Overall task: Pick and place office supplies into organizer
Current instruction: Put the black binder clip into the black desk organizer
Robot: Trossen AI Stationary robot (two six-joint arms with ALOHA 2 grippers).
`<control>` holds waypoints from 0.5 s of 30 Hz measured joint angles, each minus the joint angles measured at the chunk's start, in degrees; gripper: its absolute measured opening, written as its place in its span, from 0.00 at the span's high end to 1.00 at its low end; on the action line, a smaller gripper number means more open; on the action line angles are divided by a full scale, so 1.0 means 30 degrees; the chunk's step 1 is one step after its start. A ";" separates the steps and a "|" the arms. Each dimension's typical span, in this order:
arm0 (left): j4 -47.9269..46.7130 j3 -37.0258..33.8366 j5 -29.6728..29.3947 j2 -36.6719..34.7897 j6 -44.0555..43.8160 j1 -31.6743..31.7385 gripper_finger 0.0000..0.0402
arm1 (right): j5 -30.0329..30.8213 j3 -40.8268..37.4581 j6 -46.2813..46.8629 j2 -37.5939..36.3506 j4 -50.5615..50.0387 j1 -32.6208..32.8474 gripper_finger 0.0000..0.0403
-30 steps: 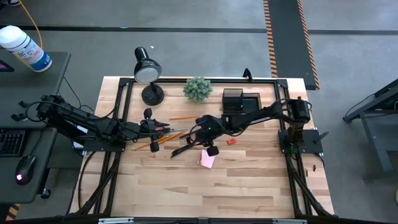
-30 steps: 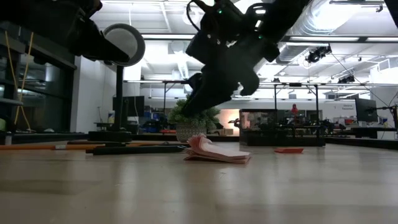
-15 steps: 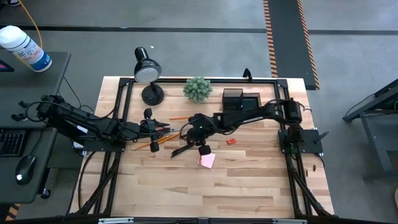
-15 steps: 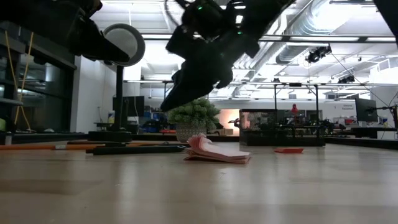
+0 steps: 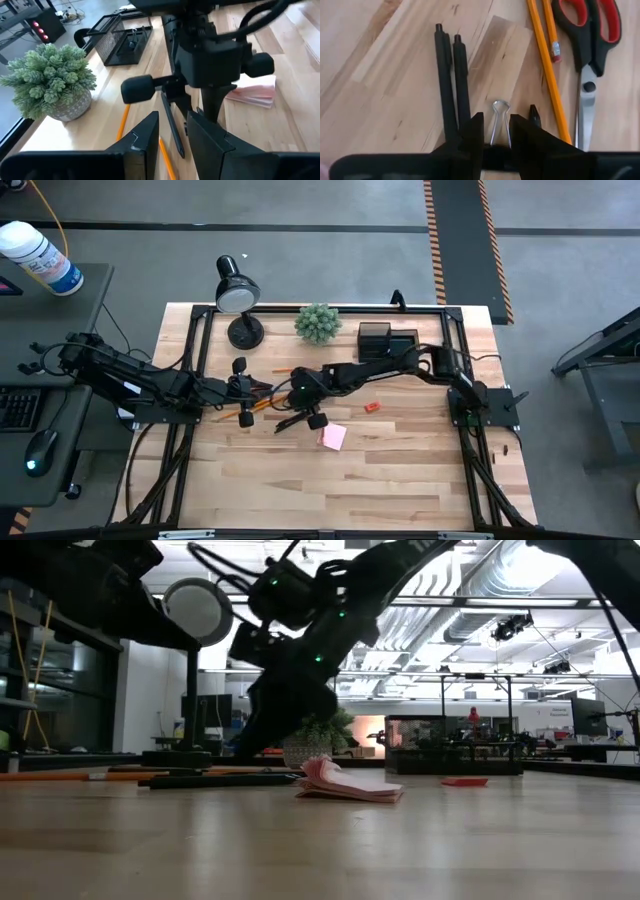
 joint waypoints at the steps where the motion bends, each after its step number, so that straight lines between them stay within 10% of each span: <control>1: -0.0006 0.0000 0.0000 0.0000 0.0007 0.0000 0.78 | 0.0094 0.0251 -0.0094 0.0217 -0.0153 0.0007 0.79; 15: 0.0008 0.0000 0.0000 -0.0007 0.0007 0.0003 0.78 | 0.1588 0.0803 -0.0466 0.0830 -0.0710 -0.0240 0.79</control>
